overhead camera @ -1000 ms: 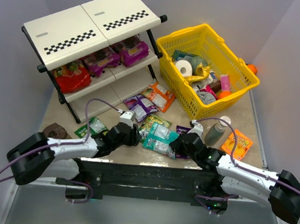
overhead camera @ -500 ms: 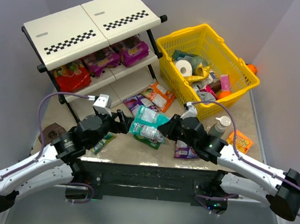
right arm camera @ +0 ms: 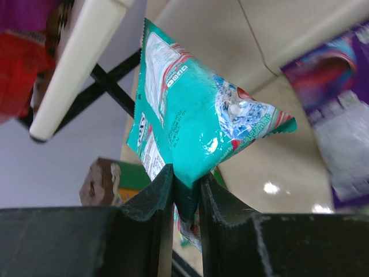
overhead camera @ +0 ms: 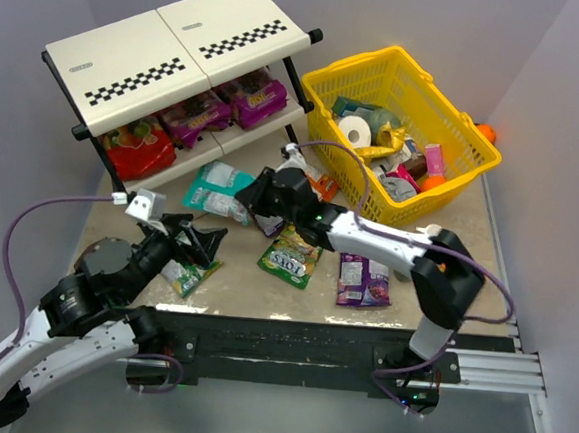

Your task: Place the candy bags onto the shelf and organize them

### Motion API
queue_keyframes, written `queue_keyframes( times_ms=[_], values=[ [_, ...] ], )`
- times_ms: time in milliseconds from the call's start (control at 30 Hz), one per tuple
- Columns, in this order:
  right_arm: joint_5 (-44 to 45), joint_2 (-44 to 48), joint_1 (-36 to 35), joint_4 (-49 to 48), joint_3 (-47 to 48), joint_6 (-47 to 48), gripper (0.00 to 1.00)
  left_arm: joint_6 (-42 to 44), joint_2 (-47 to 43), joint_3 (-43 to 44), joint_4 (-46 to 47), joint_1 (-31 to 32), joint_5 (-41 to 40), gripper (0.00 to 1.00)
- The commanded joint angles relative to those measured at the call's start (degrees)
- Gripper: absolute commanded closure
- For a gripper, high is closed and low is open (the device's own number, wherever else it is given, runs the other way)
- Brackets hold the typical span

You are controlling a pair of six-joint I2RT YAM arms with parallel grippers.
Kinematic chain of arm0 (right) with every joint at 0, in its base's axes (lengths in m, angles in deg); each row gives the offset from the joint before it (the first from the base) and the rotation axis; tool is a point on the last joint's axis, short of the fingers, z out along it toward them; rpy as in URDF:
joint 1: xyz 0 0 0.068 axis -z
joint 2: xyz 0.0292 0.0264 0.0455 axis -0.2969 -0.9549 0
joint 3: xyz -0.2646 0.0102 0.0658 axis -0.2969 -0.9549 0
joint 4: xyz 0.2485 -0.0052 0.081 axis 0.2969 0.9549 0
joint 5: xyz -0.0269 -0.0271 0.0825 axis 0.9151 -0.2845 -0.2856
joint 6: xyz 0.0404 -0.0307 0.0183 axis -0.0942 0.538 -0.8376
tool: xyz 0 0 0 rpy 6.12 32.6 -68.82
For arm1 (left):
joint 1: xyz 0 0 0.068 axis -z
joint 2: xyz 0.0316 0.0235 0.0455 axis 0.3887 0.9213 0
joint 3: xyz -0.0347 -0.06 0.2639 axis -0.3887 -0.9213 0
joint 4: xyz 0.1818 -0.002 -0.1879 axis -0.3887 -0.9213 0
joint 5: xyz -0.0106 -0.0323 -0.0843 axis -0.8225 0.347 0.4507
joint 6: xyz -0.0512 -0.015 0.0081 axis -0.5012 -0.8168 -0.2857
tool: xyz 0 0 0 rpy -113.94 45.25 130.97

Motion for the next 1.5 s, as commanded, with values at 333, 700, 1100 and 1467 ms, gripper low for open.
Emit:
queue_keyframes(
  times_ms=[333, 700, 1100, 1467],
  values=[
    [6.1, -33.6, -2.2, -12.7, 33.3, -9.5, 1.00, 8.0, -14.9, -5.8, 4.7, 0.2, 8.6, 0.00],
    [14.7, -48.1, -5.6, -26.0, 39.5, -24.0, 1.00, 8.5, -15.1, -6.3, 5.0, 0.1, 9.2, 0.01],
    [26.9, -54.2, -10.8, -20.9, 48.1, -36.6, 1.00, 8.8, -15.6, -6.5, 4.9, 0.0, 7.3, 0.00],
    [36.0, -53.5, -13.8, -13.9, 50.3, -38.1, 0.87, 8.8, -15.4, -6.3, 4.5, -0.1, 6.5, 0.00]
  ],
)
